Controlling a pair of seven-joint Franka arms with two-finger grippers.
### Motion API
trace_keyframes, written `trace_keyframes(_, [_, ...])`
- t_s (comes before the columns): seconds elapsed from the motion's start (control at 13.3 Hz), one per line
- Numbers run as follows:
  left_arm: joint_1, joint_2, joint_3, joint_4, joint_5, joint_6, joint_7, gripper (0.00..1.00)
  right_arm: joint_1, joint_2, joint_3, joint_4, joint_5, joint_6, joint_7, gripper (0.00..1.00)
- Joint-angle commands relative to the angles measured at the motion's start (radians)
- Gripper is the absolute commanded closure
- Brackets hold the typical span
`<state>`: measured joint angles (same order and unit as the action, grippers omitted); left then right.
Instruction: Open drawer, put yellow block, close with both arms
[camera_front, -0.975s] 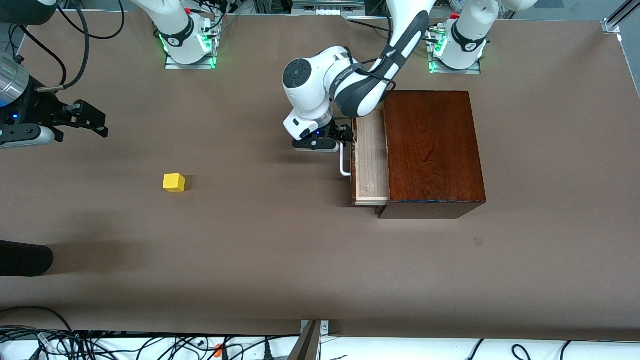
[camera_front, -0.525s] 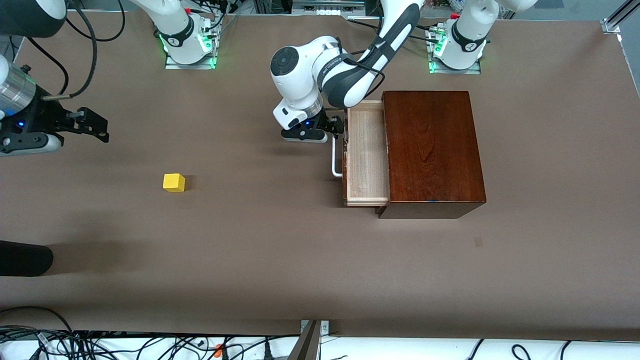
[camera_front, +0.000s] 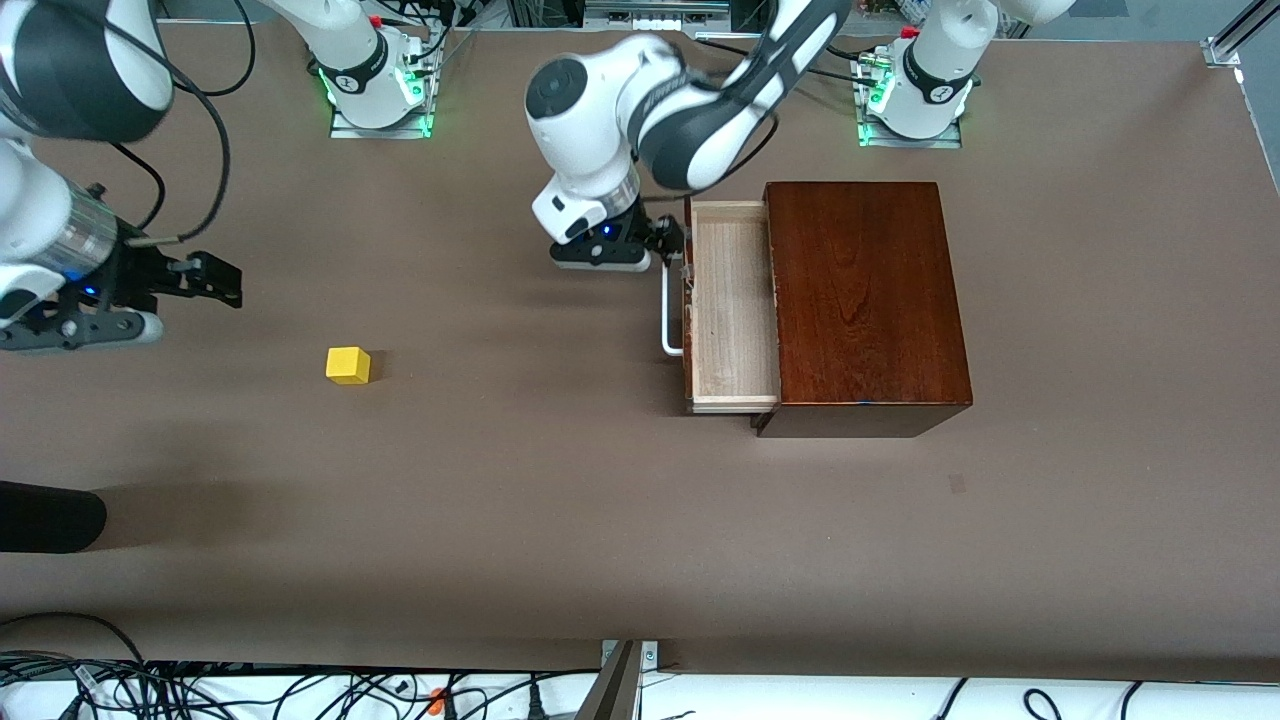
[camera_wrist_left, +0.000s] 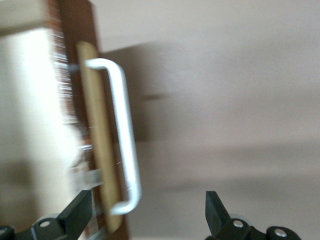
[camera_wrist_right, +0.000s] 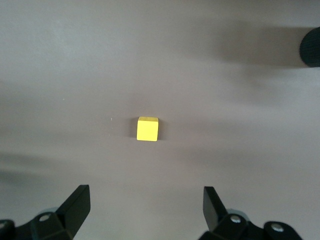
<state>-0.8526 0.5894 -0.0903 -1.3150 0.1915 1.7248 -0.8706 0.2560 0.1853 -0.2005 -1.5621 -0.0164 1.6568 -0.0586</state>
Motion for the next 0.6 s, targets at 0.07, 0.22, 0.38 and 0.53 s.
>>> trace_keyframes(0.07, [0.123,-0.152,-0.006,0.066,-0.023,-0.203,0.169,0.0,0.003,0.043,0.006,0.014,-0.007,-0.017,-0.02,0.0])
trace_keyframes(0.22, [0.231,-0.221,-0.009,0.068,-0.03,-0.25,0.313,0.0,0.005,0.089,0.009,-0.03,0.01,0.024,-0.02,0.0])
trace_keyframes(0.38, [0.334,-0.267,-0.009,0.066,-0.061,-0.264,0.431,0.0,0.02,0.091,0.016,-0.108,0.026,0.139,-0.007,0.0])
trace_keyframes(0.53, [0.453,-0.301,-0.009,0.062,-0.118,-0.29,0.525,0.0,0.02,0.092,0.03,-0.185,0.027,0.231,-0.001,0.0])
